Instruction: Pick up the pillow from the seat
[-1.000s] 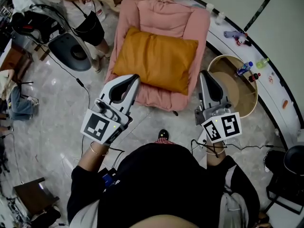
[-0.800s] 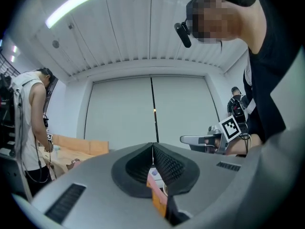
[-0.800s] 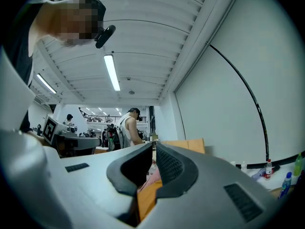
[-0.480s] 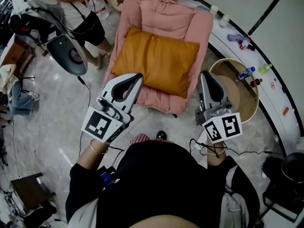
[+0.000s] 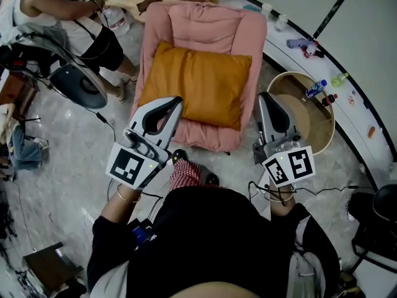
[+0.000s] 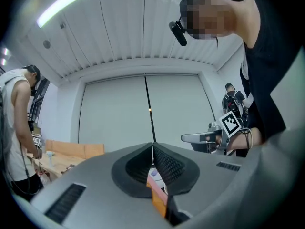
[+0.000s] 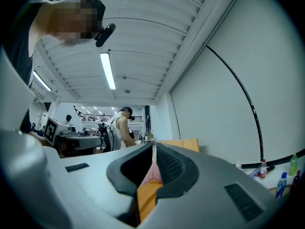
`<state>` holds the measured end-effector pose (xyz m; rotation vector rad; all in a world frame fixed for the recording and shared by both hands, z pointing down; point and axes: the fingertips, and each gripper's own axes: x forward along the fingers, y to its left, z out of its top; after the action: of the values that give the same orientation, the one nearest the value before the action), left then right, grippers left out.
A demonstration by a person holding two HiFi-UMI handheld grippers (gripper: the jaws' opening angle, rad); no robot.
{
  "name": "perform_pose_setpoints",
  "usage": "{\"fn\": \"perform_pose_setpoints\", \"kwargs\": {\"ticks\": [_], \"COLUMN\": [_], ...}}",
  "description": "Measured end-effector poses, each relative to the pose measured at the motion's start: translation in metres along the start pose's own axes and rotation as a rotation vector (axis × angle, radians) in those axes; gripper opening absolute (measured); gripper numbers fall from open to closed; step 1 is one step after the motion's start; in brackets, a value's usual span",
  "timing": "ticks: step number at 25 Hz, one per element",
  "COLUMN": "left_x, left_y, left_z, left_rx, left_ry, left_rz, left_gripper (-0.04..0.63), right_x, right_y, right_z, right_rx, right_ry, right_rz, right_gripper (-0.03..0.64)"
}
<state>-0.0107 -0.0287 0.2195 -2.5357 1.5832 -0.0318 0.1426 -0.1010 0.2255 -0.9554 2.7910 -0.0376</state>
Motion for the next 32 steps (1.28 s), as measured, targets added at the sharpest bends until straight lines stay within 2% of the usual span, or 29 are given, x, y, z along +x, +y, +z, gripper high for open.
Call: {"fn": "perform_pose_setpoints", "kwargs": {"ticks": [15,22,28,32], "left_x": [0.030,0.042,0.052,0.055], "left_y": [0.073,0.115,0.145,0.165], "left_z": [-0.013,-0.028,-0.034,-0.047], "left_rx": [0.050,0.040,0.051,0.040], "left_ry": [-0.011,0.000,-0.060,-0.033], "left_rz": [-0.066,-0.070,-0.094,-0.088], "left_gripper": [0.011,0.011,0.011,0.011], "right_x": [0.047,0.074,0.088,0.100], "right_y": [-0.013,-0.018,-0.023,-0.023], "right_z": [-0.009,-0.021,-0.029,-0.031], "right_rx": [-0.009,-0.011,-0.025,-0.019], "right_ry": [0.007,0.025,0.053,0.061], "right_rz": [-0.120,-0.162,-0.219,-0.232], "right_gripper": [0.023,0.023,0.023,0.023]}}
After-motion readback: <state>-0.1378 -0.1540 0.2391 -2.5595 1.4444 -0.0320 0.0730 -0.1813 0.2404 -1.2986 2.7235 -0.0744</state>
